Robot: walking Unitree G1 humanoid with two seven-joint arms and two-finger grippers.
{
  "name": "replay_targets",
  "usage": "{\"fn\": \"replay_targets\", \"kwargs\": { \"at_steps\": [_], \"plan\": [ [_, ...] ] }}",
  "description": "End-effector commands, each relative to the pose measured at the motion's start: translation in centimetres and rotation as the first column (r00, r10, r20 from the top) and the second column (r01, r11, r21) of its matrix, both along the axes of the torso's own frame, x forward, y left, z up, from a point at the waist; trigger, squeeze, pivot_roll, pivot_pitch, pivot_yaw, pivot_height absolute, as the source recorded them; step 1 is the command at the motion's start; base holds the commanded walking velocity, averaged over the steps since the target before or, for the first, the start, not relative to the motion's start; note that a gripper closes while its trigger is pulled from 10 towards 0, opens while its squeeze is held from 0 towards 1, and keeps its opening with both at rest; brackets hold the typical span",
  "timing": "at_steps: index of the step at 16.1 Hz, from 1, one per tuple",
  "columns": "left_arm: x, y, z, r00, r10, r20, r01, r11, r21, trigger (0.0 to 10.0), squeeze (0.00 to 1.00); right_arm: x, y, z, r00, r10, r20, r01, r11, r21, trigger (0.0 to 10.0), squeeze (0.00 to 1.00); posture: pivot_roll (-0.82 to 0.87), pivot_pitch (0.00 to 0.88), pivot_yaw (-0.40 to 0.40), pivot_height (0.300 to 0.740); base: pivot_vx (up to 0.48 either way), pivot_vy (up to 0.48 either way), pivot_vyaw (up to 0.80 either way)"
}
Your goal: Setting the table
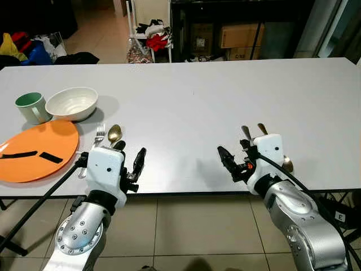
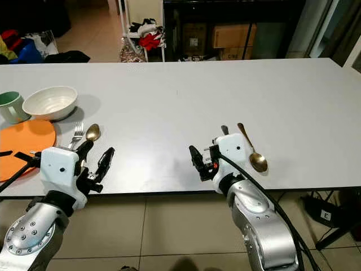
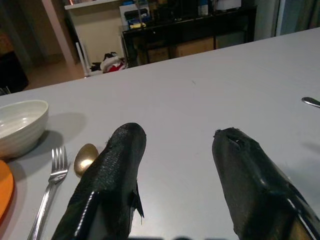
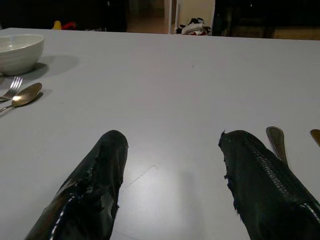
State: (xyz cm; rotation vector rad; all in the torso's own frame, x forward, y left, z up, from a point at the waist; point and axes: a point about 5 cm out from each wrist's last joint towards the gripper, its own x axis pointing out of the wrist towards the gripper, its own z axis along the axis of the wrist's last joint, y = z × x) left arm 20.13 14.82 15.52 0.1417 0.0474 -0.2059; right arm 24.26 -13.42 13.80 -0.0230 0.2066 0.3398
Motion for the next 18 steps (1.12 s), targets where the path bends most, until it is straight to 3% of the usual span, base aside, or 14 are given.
{"fn": "replay_targets", "kwargs": {
  "at_steps": [1,13,18],
  "plan": [
    [0.16,0.13,-0.15,1.000,0.004,-0.009,-0.003,1.000,0.016,10.0,0.00,0.27,0.33,0.01,1.000,0.019,0.006,-0.019,1.000,0.005,10.0,0.00,-0.07,0.000,0.073,0.740,-0.266,0.000,0.00],
    [0.30,0.08,-0.17,1.000,0.001,-0.014,0.000,1.000,0.023,10.0,0.00,1.04,0.39,-0.32,1.000,0.013,0.003,-0.013,1.000,0.016,10.0,0.00,-0.06,0.000,0.069,0.740,-0.021,0.000,0.00],
    [0.23,0.19,-0.15,1.000,0.007,-0.016,-0.006,1.000,0.025,10.0,0.00,0.73,0.70,-0.63,0.997,0.072,-0.003,-0.072,0.997,0.020,10.0,0.00,-0.06,0.000,0.072,0.740,0.000,0.000,0.16]
  ]
}}
